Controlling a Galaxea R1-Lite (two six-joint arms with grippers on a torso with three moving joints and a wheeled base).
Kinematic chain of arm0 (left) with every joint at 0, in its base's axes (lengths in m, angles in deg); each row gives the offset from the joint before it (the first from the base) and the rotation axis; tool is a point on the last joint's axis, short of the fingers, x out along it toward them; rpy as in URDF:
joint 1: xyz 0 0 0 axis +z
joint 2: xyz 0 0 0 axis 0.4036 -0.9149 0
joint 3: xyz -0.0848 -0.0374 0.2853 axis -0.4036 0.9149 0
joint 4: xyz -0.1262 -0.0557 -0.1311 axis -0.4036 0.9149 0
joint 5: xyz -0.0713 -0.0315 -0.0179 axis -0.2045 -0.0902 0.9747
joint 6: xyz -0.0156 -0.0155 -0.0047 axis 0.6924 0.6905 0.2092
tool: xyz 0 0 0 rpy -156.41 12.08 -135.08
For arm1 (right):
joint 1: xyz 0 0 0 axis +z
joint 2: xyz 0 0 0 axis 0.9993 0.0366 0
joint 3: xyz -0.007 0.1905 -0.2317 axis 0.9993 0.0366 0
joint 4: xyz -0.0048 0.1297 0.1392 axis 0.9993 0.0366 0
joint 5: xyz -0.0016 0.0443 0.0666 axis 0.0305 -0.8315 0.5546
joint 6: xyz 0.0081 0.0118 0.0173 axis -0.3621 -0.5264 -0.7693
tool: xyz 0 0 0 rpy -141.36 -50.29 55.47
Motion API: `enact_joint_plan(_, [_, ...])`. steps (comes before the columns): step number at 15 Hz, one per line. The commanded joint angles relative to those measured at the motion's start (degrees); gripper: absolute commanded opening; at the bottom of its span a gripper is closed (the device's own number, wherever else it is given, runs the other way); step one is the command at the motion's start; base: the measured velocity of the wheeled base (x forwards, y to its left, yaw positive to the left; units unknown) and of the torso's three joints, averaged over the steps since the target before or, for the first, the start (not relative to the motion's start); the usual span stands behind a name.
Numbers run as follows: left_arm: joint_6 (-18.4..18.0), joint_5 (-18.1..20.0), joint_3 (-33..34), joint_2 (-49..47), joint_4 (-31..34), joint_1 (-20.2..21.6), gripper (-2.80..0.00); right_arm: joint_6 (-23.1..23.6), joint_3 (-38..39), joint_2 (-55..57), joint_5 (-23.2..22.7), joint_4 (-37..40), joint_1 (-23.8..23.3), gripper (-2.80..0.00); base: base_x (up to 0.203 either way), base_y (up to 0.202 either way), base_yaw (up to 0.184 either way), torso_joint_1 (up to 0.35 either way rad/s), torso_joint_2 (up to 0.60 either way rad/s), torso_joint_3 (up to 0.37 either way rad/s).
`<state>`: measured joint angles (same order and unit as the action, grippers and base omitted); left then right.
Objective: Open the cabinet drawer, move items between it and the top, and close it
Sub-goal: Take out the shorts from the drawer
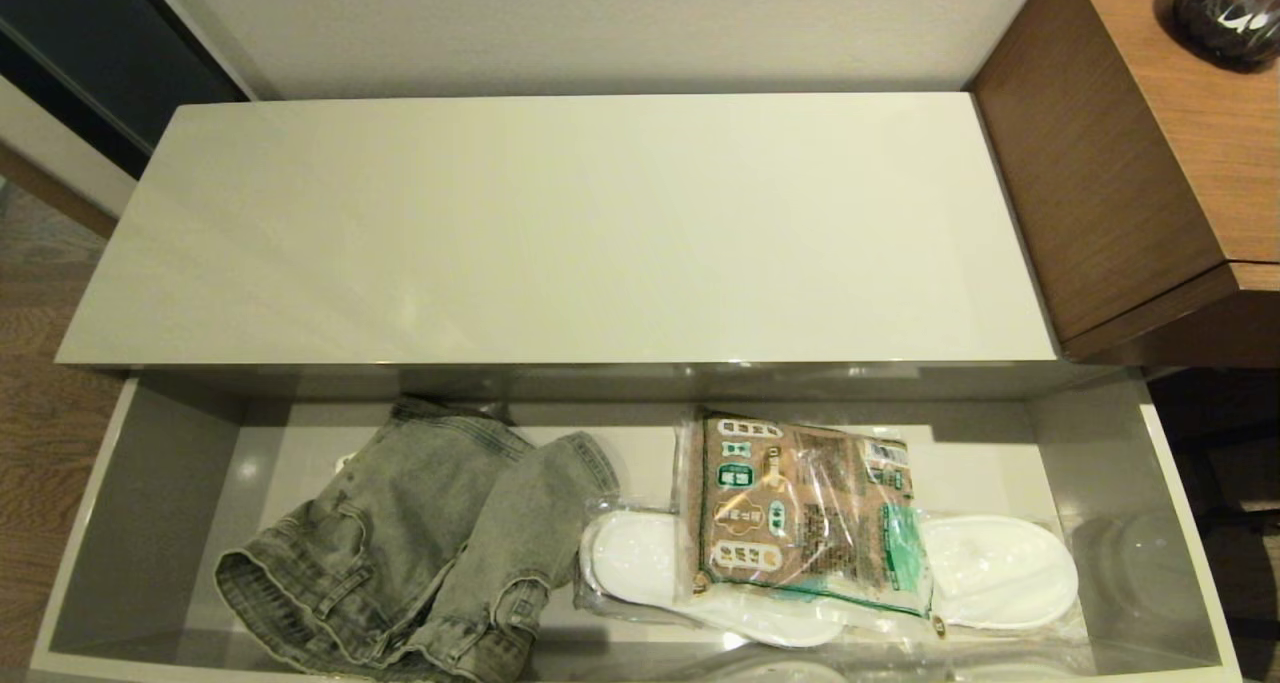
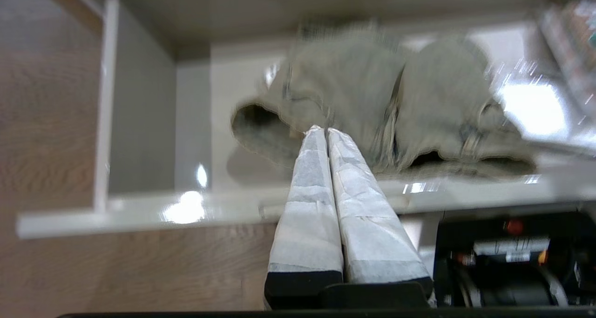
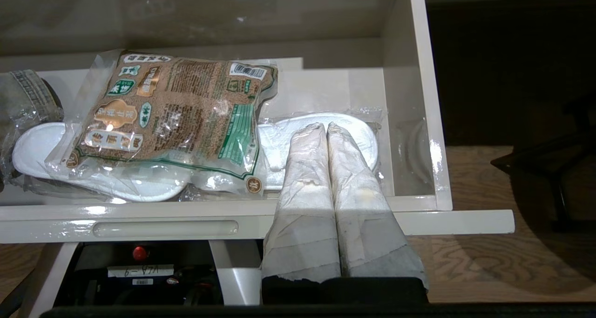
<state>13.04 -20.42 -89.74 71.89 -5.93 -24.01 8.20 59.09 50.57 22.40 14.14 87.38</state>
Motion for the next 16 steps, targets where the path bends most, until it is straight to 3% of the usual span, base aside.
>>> enact_joint_plan(1, [0.01,0.15,-4.53,-1.57,2.03,0.02,-2.8,-0.02,0.18,-0.11,0.0,-0.01,0.0,-2.8,0.0,0.0,0.0,0.0,0.0,0.0])
enact_joint_plan(4, [1.54,0.44,-15.82,-9.96,9.69,0.13,-2.8,-0.02,0.18,-0.11,0.0,-0.01,0.0,-2.8,0.0,0.0,0.0,0.0,0.0,0.0])
enact_joint_plan(7, [5.87,0.03,-22.34,-26.18,10.93,0.67,-2.8,-0.02,0.18,-0.11,0.0,-0.01,0.0,-2.8,0.0,0.0,0.0,0.0,0.0,0.0])
enact_joint_plan(11, [10.52,-3.0,-28.42,-53.55,2.64,1.04,-2.8,-0.02,0.18,-0.11,0.0,-0.01,0.0,-2.8,0.0,0.0,0.0,0.0,0.0,0.0])
enact_joint_plan(16, [12.02,-4.4,-30.26,-71.46,-5.81,0.44,-2.8,-0.02,0.18,-0.11,0.0,-0.01,0.0,-2.8,0.0,0.0,0.0,0.0,0.0,0.0])
